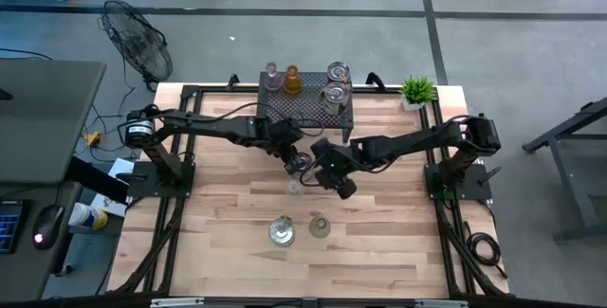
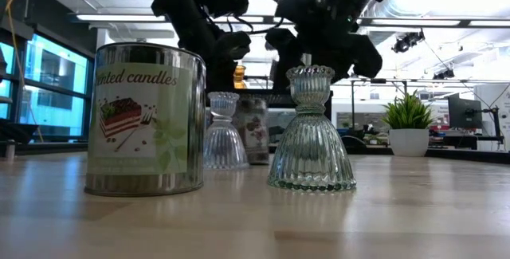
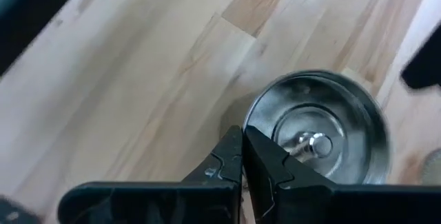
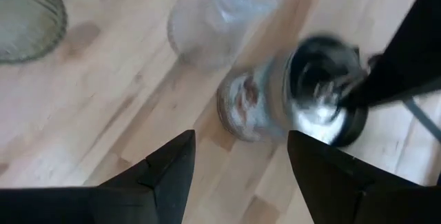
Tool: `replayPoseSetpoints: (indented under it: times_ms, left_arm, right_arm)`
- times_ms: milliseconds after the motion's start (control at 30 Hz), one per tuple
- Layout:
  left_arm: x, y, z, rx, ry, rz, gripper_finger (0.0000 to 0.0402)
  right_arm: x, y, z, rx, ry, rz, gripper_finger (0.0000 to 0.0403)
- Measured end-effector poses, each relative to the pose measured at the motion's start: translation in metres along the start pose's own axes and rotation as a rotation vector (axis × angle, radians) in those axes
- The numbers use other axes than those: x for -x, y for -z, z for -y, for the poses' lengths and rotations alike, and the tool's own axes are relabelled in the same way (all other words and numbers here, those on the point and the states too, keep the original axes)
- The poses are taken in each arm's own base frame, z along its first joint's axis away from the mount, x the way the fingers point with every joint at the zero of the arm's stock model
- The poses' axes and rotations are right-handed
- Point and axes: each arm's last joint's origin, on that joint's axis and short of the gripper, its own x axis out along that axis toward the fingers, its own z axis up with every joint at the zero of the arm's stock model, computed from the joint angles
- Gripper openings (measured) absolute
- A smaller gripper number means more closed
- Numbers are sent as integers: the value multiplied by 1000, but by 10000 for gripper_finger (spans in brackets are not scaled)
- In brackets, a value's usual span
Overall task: Pick & Place candle stick holders
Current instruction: Put the brown scented candle on the shelf aligned with the other scented candles
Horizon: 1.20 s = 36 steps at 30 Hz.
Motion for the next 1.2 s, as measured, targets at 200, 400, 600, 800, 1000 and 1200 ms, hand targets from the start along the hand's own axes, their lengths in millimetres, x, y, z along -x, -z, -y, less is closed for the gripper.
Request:
replayPoseSetpoints:
  times_ms: [200, 400, 600, 800, 1000, 1200]
  left_arm:
    - [0, -1, 0, 0, 1, 5, 1]
    - [0, -2, 1, -20, 2, 6, 4]
    - [0, -3, 1, -47, 3, 12, 61]
    - [1, -4, 2, -78, 10, 29, 138]
    - [22, -6, 1, -77, 8, 59, 167]
    - [59, -5, -3, -68, -31, 110, 166]
  right_arm:
    - [4, 0, 1, -28, 4, 4, 224]
    - [4, 0, 1, 8, 4, 6, 224]
    - [4, -1, 1, 56, 4, 17, 224]
    - [4, -1, 1, 100, 2, 19, 224]
    - [4, -2, 1, 113, 9, 24, 224]
    - [5, -2, 2, 107, 27, 18, 224]
